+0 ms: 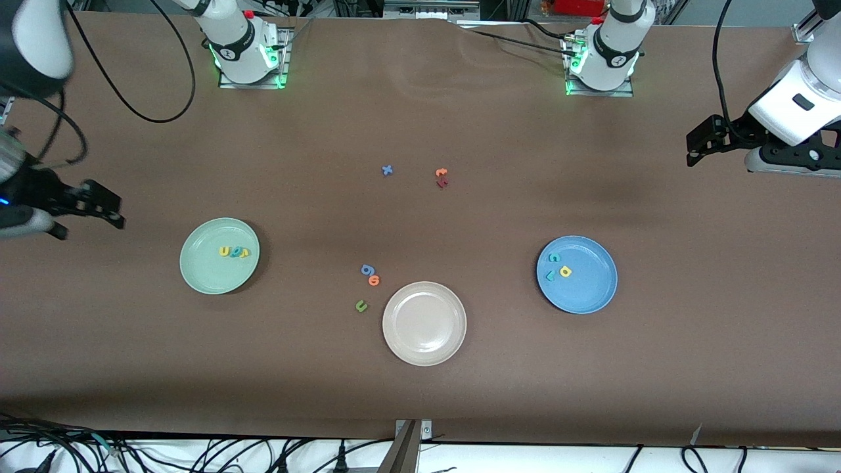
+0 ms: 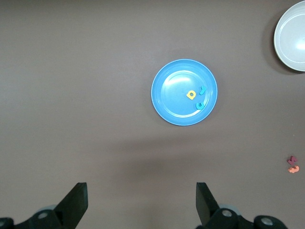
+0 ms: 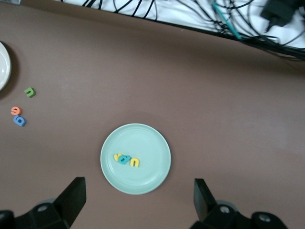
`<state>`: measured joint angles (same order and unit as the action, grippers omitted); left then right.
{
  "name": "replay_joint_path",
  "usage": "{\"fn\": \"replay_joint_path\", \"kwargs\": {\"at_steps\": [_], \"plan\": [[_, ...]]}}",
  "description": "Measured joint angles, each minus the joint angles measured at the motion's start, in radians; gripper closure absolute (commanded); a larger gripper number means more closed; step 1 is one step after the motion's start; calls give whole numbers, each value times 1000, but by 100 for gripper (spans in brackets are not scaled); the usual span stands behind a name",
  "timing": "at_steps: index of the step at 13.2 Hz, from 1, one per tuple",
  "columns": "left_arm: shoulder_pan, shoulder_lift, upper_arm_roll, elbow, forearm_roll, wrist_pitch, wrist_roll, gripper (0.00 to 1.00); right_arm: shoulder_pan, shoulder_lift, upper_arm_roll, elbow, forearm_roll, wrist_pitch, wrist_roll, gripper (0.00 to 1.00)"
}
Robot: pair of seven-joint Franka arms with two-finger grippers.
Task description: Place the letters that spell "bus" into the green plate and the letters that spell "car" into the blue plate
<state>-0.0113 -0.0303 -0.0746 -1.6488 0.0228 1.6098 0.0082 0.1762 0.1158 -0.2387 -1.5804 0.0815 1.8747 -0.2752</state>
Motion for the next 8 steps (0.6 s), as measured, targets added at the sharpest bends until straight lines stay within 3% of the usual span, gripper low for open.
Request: {"fn": "replay_joint_path", "kwargs": {"at_steps": [5, 8], "plan": [[0, 0, 0, 0, 0, -7, 0, 0, -86, -54, 117, 52, -28, -144, 12, 0], [0, 0, 0, 0, 0, -11, 0, 0, -88, -55, 177, 52, -92, -209, 179, 0]]}}
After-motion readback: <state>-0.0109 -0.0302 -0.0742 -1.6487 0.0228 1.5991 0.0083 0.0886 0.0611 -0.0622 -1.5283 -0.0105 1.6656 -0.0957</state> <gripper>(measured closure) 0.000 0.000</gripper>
